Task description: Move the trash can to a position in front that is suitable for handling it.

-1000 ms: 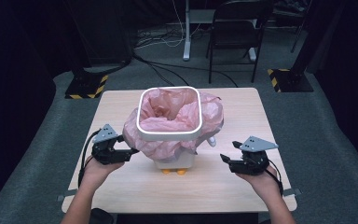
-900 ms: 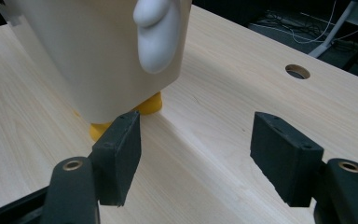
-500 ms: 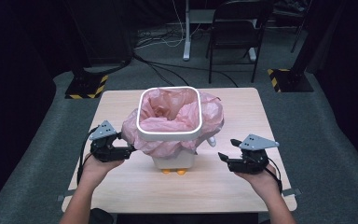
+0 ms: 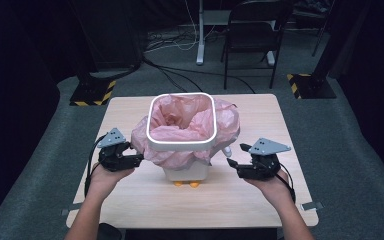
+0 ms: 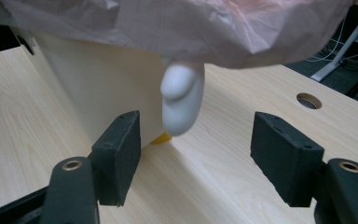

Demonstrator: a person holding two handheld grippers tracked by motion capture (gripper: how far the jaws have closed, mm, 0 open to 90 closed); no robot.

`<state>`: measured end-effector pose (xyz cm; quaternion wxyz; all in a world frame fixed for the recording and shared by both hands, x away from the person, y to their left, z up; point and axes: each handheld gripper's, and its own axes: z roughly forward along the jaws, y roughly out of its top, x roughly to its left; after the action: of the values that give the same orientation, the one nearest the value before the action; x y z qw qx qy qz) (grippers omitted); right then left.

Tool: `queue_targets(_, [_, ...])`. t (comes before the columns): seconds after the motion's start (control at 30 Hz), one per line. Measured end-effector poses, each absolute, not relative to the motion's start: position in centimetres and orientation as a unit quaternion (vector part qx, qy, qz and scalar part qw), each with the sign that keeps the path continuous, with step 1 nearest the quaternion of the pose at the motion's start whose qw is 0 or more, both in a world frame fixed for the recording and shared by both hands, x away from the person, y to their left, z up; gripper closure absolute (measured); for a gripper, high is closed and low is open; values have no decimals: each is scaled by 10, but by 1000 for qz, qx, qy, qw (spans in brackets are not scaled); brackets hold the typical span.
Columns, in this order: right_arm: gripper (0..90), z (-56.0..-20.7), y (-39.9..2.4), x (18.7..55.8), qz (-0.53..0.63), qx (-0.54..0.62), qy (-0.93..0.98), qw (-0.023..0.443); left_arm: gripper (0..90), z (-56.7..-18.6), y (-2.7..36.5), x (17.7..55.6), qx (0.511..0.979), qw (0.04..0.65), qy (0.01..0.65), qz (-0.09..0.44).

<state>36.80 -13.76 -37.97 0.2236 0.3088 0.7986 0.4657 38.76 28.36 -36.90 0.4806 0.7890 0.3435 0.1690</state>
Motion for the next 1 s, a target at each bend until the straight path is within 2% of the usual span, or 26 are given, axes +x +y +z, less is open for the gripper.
queue_targets(0.3, [349,-380,-125,380,465,306,802,219,532,-372,284,391,787,489,342,160])
queue_targets(0.53, [388,-382,-119,385,467,305,803,211,623,-372,283,389,790,492,332,158])
queue_targets(0.87, [438,-383,-112,393,467,304,804,206,620,-373,282,391,788,493,334,154])
queue_targets(0.97, [463,-384,-111,395,469,302,804,205,602,-375,280,392,790,487,338,156])
queue_targets(1.0, [502,-384,-110,396,472,301,803,205,605,-375,279,392,790,487,340,155])
